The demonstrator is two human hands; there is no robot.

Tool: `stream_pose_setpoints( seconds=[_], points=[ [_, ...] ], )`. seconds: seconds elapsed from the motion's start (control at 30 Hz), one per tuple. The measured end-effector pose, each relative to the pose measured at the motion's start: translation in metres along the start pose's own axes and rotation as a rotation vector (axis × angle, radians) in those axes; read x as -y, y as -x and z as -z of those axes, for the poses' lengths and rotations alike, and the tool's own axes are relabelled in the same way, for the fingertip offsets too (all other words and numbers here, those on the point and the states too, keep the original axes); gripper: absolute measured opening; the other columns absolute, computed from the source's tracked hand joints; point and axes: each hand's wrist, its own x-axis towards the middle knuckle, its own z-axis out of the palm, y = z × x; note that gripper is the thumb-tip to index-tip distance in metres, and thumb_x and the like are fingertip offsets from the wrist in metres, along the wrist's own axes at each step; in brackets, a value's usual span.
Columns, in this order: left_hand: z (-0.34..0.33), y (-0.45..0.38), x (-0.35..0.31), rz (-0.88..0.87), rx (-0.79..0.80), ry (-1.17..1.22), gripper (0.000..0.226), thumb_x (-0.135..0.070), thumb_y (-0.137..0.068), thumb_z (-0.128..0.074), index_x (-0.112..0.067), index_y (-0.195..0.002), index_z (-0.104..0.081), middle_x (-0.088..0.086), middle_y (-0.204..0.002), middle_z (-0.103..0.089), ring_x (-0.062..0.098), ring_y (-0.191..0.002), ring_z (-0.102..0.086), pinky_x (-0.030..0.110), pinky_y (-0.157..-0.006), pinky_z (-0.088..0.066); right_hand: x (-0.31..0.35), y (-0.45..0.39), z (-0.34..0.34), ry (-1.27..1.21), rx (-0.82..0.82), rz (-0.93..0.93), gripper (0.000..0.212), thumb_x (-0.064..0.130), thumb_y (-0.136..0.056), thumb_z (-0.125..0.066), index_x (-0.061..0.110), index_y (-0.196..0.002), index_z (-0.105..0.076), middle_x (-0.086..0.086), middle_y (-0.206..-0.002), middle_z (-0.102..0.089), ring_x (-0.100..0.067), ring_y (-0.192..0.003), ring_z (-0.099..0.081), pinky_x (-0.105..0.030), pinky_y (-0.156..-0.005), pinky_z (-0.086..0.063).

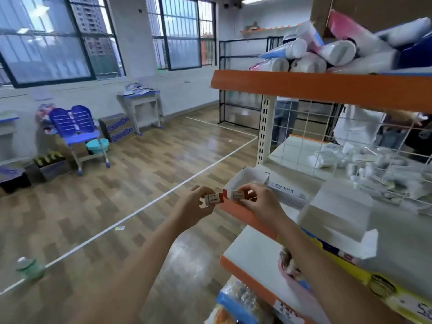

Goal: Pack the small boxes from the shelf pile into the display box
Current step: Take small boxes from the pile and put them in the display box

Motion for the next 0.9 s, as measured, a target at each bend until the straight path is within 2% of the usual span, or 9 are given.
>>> stream_pose_setpoints(
  seconds=[0.13,0.17,0.27,0.43,0.57,0.7,0.8,0.9],
  points=[
    [-0.013,-0.036,0.019,-0.025,0.056,0.051,0.027,-0.009,-0.076,-0.073,-0.014,-0.102,-0.065,-0.005,-0.096,-0.057,0.013,-0.085,-0.057,0.020,-0.076,-0.049,-0.017,-0.027,-0.001,0.049,-0.013,-0.067,0.026,0.010,-0.079,-0.073,0.015,-0.103,-0.065,-0.003,-0.106,-0.060,-0.011,-0.084,-0.062,-0.019,-0.077,-0.051],
    [-0.016,-0.045,0.024,-0.037,0.070,0.060,0.027,-0.008,-0.076,-0.073,-0.014,-0.102,-0.065,-0.006,-0.095,-0.057,0.013,-0.085,-0.058,0.021,-0.076,-0.050,-0.021,-0.034,-0.001,0.053,-0.022,-0.083,0.026,0.010,-0.079,-0.073,0.015,-0.103,-0.065,-0.002,-0.105,-0.060,-0.010,-0.082,-0.062,-0.017,-0.075,-0.051],
    [-0.027,-0.069,0.037,-0.058,0.098,0.090,0.027,-0.009,-0.075,-0.075,-0.015,-0.100,-0.065,-0.019,-0.091,-0.054,0.003,-0.081,-0.056,0.012,-0.071,-0.046,-0.031,-0.052,-0.004,0.087,-0.039,-0.114,0.025,0.014,-0.078,-0.074,0.016,-0.101,-0.065,0.001,-0.101,-0.059,-0.007,-0.079,-0.060,-0.009,-0.067,-0.045],
    [-0.038,-0.098,0.059,-0.054,0.179,0.130,0.029,-0.008,-0.076,-0.074,-0.013,-0.103,-0.065,-0.013,-0.094,-0.054,0.003,-0.085,-0.053,0.005,-0.072,-0.041,-0.042,-0.068,-0.012,0.184,0.000,-0.165,0.024,0.021,-0.078,-0.075,0.022,-0.100,-0.065,0.011,-0.095,-0.054,0.004,-0.076,-0.053,-0.002,-0.064,-0.038],
    [-0.039,-0.126,0.075,-0.096,0.268,0.152,0.027,-0.009,-0.078,-0.072,-0.018,-0.103,-0.064,-0.011,-0.096,-0.057,0.003,-0.085,-0.054,0.008,-0.074,-0.043,-0.045,-0.078,-0.020,0.243,0.032,-0.220,0.027,0.026,-0.078,-0.074,0.024,-0.103,-0.065,0.012,-0.097,-0.055,0.002,-0.079,-0.054,-0.005,-0.065,-0.039],
    [-0.042,-0.154,0.089,-0.168,0.366,0.159,0.031,-0.014,-0.078,-0.073,-0.018,-0.107,-0.064,-0.005,-0.103,-0.062,0.011,-0.090,-0.058,0.021,-0.079,-0.049,-0.041,-0.083,-0.027,0.230,0.019,-0.303,0.022,0.028,-0.079,-0.073,0.027,-0.099,-0.063,0.010,-0.099,-0.058,-0.002,-0.083,-0.057,-0.020,-0.079,-0.049],
    [-0.046,-0.171,0.097,-0.220,0.446,0.198,0.032,-0.019,-0.078,-0.073,-0.019,-0.109,-0.064,-0.010,-0.103,-0.062,0.008,-0.092,-0.059,0.028,-0.083,-0.052,-0.036,-0.083,-0.031,0.239,0.006,-0.351,0.019,0.035,-0.079,-0.071,0.033,-0.094,-0.060,0.015,-0.095,-0.056,0.003,-0.081,-0.054,-0.014,-0.071,-0.045],
    [-0.051,-0.183,0.105,-0.273,0.498,0.260,0.030,-0.023,-0.078,-0.073,-0.026,-0.107,-0.063,-0.018,-0.100,-0.061,0.000,-0.091,-0.058,0.023,-0.082,-0.052,-0.034,-0.084,-0.036,0.254,0.003,-0.406,0.020,0.042,-0.078,-0.071,0.036,-0.094,-0.061,0.018,-0.093,-0.056,0.006,-0.079,-0.054,-0.009,-0.066,-0.041]
  ],
)
